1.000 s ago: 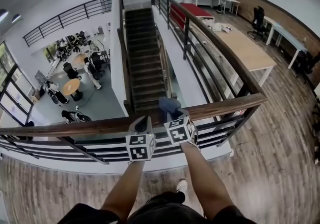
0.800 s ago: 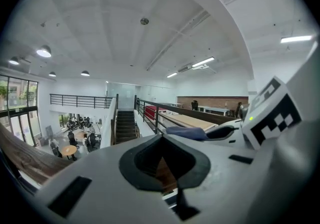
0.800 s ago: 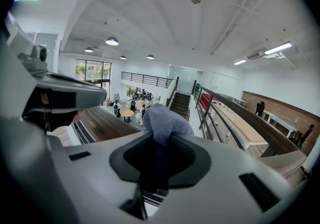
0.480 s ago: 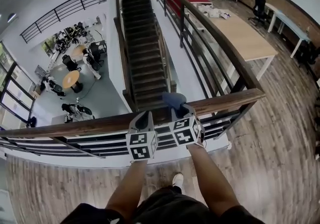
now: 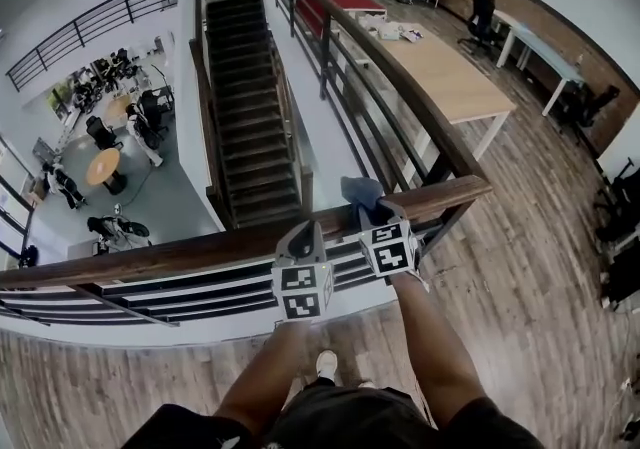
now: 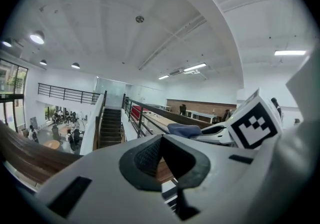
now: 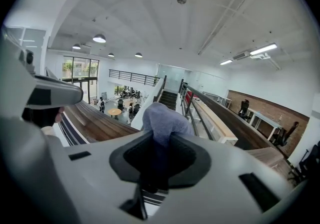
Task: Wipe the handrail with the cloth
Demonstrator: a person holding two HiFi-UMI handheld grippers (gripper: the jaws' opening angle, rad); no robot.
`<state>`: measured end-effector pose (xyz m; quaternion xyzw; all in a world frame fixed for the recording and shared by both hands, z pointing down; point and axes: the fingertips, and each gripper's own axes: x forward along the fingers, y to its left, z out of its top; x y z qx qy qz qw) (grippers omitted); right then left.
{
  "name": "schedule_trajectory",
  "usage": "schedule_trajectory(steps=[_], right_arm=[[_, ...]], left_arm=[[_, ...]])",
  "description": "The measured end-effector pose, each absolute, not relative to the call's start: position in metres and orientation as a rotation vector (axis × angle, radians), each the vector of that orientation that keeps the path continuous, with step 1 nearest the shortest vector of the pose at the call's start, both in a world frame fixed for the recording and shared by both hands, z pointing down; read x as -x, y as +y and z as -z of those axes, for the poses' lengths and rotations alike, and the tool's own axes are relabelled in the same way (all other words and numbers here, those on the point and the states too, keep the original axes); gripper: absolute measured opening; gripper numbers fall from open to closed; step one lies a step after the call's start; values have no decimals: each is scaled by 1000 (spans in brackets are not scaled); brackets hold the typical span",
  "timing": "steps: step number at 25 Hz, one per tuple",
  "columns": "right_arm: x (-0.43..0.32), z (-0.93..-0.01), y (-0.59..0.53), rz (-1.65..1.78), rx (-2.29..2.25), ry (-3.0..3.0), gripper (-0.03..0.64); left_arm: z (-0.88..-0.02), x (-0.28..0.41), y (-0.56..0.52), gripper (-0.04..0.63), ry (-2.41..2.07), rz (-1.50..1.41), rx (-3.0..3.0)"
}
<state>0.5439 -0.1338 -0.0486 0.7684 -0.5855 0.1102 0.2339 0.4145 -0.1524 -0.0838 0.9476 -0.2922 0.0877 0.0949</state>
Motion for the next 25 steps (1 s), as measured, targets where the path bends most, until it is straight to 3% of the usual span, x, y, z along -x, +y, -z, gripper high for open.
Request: schedule_trajectory(steps=[25], right_arm=[[-740, 52, -42, -298, -2200, -1358, 75]], left_arm=[[89, -515, -105, 2, -776, -368, -2930]])
